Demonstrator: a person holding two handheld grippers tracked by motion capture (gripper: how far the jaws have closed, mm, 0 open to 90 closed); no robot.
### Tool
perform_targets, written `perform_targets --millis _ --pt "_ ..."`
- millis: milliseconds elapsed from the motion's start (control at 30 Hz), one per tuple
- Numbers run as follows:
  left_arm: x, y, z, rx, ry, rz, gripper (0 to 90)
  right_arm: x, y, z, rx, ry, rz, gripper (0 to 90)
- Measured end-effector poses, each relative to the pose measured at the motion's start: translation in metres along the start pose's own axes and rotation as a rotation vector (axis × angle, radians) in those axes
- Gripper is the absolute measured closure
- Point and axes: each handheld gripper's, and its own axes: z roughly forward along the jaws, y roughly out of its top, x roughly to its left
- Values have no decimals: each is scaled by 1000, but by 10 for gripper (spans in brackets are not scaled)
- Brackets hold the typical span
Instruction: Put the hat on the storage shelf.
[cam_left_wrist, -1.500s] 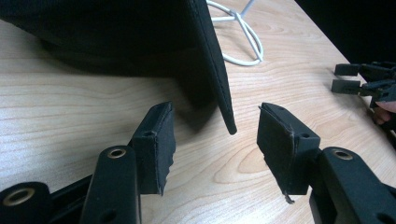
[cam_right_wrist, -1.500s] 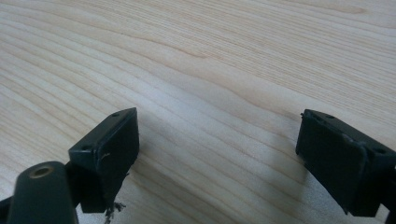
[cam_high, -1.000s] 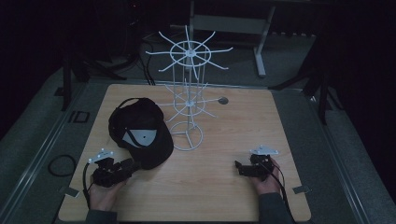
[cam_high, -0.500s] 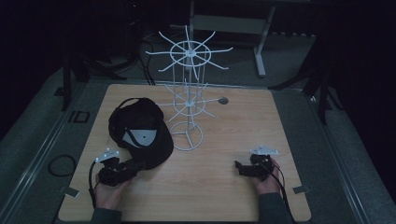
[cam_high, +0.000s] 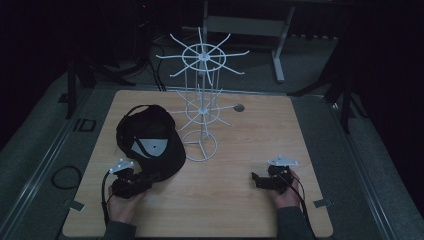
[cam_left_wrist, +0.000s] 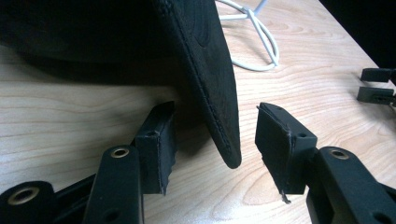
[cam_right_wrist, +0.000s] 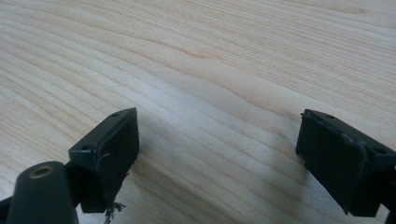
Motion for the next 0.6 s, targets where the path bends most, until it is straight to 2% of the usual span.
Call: perform_targets --millis 600 --pt "-4 -1 16 -2 17 -2 494 0 0 0 0 0 -1 130"
